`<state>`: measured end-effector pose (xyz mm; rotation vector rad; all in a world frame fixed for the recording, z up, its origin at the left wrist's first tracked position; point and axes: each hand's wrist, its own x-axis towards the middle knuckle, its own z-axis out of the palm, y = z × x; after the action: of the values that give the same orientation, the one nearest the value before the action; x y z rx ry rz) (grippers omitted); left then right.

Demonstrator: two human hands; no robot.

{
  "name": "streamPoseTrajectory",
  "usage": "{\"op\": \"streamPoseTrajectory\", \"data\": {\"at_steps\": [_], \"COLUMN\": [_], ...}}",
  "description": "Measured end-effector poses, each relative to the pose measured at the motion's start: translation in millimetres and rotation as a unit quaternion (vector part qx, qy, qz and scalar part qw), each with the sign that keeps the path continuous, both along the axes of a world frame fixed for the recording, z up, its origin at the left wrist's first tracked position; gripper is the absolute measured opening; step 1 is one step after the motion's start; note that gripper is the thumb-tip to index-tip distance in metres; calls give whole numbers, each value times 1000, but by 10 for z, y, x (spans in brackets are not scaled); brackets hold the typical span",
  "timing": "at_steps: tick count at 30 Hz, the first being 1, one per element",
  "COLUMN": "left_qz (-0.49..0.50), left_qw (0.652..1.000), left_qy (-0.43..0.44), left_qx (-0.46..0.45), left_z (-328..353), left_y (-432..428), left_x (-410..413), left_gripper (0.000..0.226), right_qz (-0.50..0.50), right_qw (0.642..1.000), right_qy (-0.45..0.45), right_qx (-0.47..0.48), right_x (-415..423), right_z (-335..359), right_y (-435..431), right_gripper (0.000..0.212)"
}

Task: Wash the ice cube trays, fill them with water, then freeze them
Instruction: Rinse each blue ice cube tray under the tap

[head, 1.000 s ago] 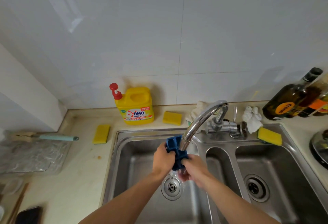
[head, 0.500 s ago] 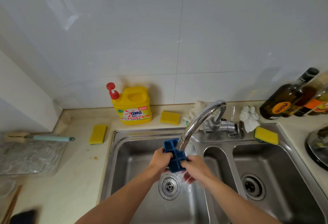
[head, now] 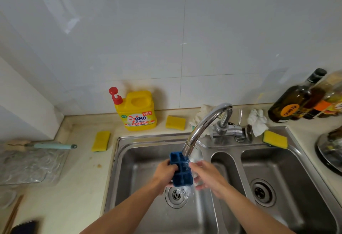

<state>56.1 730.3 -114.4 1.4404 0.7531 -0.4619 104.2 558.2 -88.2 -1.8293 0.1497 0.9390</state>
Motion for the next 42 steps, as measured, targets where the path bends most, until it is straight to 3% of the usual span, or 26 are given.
{"op": "streamPoseTrajectory", "data": {"at_steps": [12,26,29,35,37,42], "left_qz": [42,99,104,162,151,107], "left_qw": [998,993,989,972,972,984], "left_qy": [-25,-45,-47,-127,-133,-84], "left_qx": [-28,-49,-92,-115,-118,-111], "left_z": [43,141,113,86,96,128], "left_y": [-133,-133,-187,-249,-219,-56], "left_x": [186,406,371,306,266,167], "left_gripper": [17,18,12,33,39,30], "right_qz": [-23,-94,-115,-150,-149,-212], "right_qw": [1000,990,984,969,971,962], "right_qy": [12,68,88,133,123,108], "right_qx": [16,81,101,142,140,137], "right_x": [25,52,66,82,95,156], "right_z": [36,-25,-8,9,-2,-34], "right_y": [-54,-97,-84,-2,24,-13], "right_gripper": [27,34,41,60,58,43]}}
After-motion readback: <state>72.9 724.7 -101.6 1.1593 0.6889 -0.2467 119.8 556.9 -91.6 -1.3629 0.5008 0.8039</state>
